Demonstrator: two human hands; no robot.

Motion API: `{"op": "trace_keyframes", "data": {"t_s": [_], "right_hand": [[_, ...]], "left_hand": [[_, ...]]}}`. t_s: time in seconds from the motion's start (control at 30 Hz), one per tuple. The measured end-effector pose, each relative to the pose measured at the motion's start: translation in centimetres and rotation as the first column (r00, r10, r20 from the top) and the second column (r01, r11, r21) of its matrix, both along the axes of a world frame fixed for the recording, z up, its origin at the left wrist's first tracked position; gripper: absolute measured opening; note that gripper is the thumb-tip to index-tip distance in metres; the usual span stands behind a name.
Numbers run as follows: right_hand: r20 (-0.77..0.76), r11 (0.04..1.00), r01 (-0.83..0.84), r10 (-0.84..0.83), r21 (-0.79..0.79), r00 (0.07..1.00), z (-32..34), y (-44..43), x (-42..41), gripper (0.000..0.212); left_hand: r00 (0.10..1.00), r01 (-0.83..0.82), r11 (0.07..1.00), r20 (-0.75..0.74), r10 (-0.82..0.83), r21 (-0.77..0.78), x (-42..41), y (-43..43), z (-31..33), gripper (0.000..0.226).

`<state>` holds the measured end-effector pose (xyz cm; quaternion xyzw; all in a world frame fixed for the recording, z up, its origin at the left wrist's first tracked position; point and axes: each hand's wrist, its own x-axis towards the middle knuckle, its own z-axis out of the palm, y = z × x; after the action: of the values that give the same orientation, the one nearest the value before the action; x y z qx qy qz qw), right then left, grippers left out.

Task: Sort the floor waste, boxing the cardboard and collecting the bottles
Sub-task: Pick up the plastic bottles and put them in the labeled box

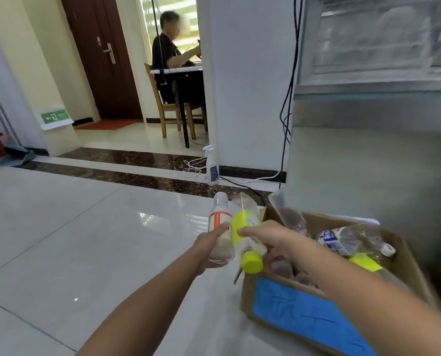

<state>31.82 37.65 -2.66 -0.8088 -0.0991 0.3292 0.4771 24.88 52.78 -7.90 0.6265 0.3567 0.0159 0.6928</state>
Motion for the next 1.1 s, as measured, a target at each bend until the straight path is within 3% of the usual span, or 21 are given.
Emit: {"op": "trace_keyframes", "data": {"t_s": [0.1, 0.17, 0.27, 0.4, 0.67, 0.9, 1.03, 1.1], "right_hand": [[0.123, 0.991, 0.127, -0.122, -0.029, 0.985, 2.0, -4.7, 3.6, 0.043], [0.272, 0.95, 0.265, -0.215, -0.163, 0.938, 1.5, -8.6, 5.5, 0.055], [0.419, 0.847, 0.341, -0.158, -0.408, 0.894, -0.7, -14.3, 6.2, 0.084], [0.414, 0.823, 0.256, -0.028, -0.508, 0.91, -4.3, -17.6, 5.9, 0.106], [0.5, 0.801, 0.336, -0.054, -0.495, 0.865, -7.6, -13.8, 6.0, 0.097], [0.519, 0.747, 0.366, -0.033, -0.555, 0.854, -7.1, -11.7, 6.2, 0.099], [0.442, 0.718, 0.337, -0.046, -0.609, 0.896, -6.6, -10.1, 6.3, 0.095], [0.474, 0.679, 0.359, -0.018, -0.641, 0.88, -5.5, -9.8, 6.8, 0.087]], "left_hand": [[0.992, 0.126, 0.992, 0.018, -0.126, 0.013, 3.1, -4.1, 2.1, 0.06], [0.987, 0.159, 0.987, 0.02, -0.16, 0.033, 4.9, -7.2, 2.1, 0.063], [0.982, 0.185, 0.976, 0.026, -0.189, 0.113, 7.0, -11.3, 0.4, 0.068], [0.934, 0.356, 0.882, -0.147, -0.326, 0.309, 8.0, -15.1, -2.9, 0.102], [0.879, 0.476, 0.658, -0.318, -0.355, 0.584, 8.6, -17.8, -5.2, 0.094], [0.808, 0.588, 0.582, -0.435, -0.397, 0.562, 9.3, -16.0, -4.5, 0.098], [0.799, 0.6, 0.505, -0.447, -0.402, 0.62, 9.7, -14.2, -4.1, 0.084], [0.824, 0.561, 0.42, -0.431, -0.368, 0.713, 9.7, -13.5, -3.4, 0.066]]}}
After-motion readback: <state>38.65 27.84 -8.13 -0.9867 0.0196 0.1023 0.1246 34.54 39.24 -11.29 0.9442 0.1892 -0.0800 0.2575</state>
